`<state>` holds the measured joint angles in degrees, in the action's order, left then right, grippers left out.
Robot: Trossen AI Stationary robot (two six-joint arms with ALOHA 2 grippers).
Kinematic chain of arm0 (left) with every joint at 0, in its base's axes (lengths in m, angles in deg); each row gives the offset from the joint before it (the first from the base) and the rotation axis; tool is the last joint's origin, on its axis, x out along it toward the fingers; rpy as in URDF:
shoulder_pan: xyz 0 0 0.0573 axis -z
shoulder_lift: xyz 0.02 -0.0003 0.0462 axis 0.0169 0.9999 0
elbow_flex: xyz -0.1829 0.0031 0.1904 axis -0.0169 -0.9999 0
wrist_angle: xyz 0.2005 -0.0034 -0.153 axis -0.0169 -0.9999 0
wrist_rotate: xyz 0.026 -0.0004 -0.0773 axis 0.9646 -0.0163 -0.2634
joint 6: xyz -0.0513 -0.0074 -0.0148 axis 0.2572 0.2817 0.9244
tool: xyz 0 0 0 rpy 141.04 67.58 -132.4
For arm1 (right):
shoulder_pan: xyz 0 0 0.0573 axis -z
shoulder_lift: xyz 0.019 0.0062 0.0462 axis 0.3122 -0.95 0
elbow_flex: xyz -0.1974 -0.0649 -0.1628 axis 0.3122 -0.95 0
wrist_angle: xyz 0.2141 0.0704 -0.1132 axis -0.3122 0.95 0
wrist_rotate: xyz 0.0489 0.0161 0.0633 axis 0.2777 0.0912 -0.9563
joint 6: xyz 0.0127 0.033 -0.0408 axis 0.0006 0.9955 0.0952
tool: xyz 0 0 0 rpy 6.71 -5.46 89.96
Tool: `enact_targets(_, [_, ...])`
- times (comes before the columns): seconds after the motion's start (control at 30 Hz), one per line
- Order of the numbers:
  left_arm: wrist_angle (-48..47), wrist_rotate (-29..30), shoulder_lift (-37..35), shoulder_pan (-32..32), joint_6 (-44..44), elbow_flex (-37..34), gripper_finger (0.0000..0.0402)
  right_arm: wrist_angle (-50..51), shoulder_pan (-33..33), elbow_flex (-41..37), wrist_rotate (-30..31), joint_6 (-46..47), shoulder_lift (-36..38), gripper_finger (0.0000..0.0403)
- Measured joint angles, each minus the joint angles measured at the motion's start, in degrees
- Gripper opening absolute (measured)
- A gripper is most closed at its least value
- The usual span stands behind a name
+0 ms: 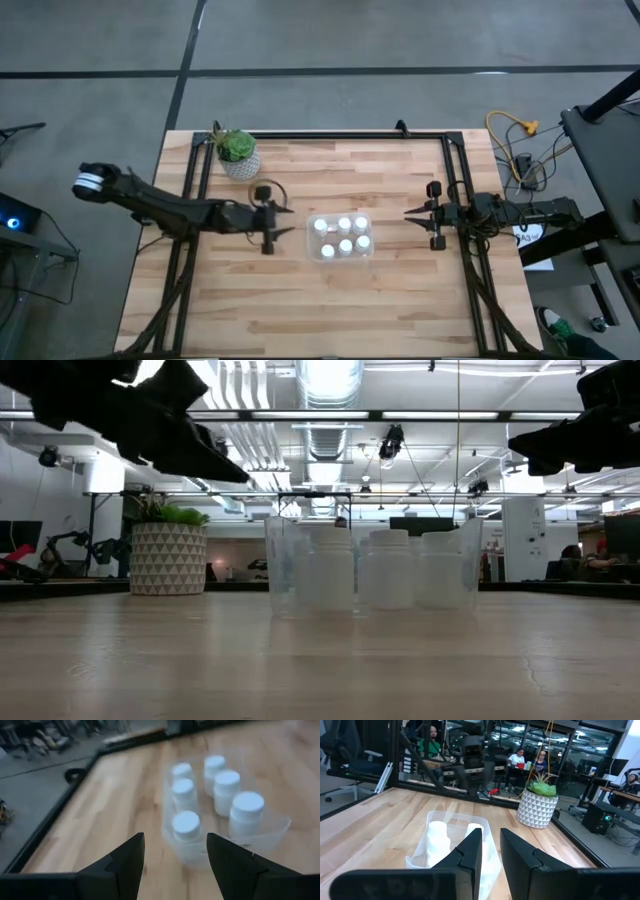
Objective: Pick and place pill bottles into a basket
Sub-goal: Return to Home Position
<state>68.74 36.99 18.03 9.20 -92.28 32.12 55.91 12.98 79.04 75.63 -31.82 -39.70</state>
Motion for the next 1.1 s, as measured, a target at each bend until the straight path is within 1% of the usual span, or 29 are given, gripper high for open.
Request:
enact_targets(0.13, [7.9,-0.1,-8.2,-1.0,0.3,-7.6,0.0196,0.0,0.0,0.0,-0.1,0.0,0.0,0.0059])
enact_targets(0.3, [23.1,-0.1,-18.0,-1.2,-1.0,-17.7,0.0196,0.0,0.0,0.0,-0.1,0.0,0.0,0.0059])
enact_targets(0.37, [25.7,-0.1,-22.0,-1.2,-1.5,-20.5,0.0196,0.0,0.0,0.0,-0.1,0.0,0.0,0.0059])
enact_targets(0.53, [24.0,0.1,-31.6,-1.2,-2.4,-24.2,0.0196,0.0,0.0,0.0,-0.1,0.0,0.0,0.0059])
enact_targets(0.67, [23.4,0.1,-37.4,-1.2,-2.5,-26.6,0.0196,0.0,0.0,0.0,-0.1,0.0,0.0,0.0059])
enact_targets(0.77, [19.3,-0.4,-41.7,-1.1,-2.4,-26.6,0.0196,0.0,0.0,0.0,-0.1,0.0,0.0,0.0059])
enact_targets(1.03, [11.3,-6.4,-53.8,-1.1,-2.8,-26.7,0.0196,0.0,0.0,0.0,0.0,0.0,0.0,0.0059])
enact_targets(1.1, [8.0,-8.0,-57.1,-1.1,-2.8,-26.7,0.0196,0.0,0.0,0.0,0.0,0.0,0.0,0.0059])
